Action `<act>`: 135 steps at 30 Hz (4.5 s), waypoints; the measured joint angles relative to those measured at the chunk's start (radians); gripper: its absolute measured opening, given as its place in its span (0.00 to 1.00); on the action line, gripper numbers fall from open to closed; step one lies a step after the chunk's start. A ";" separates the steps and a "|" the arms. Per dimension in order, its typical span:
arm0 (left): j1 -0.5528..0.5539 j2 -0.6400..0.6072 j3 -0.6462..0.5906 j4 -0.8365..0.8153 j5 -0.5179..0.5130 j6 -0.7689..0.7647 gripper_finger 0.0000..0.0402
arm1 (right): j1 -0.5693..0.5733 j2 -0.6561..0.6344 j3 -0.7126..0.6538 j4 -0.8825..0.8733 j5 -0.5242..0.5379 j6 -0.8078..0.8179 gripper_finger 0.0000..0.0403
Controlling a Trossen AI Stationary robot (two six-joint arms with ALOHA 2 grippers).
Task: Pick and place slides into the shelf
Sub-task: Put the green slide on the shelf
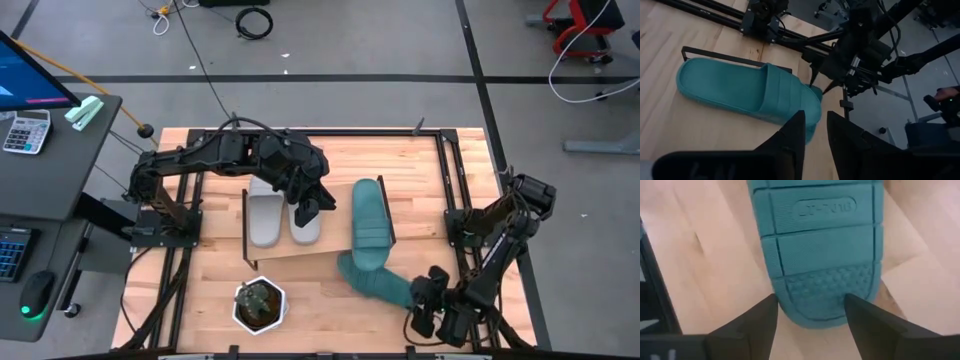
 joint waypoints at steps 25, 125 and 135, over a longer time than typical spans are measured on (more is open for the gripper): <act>0.000 0.000 0.000 -0.001 -0.024 0.001 0.23 | 0.019 -0.029 0.042 -0.081 0.086 -0.713 0.60; -0.008 0.000 0.000 0.004 -0.037 0.014 0.20 | -0.113 -0.154 0.210 0.010 -0.294 -0.839 0.41; -0.008 0.000 0.000 0.004 -0.037 0.012 0.22 | -0.257 -0.067 0.209 0.161 -0.601 -1.006 0.55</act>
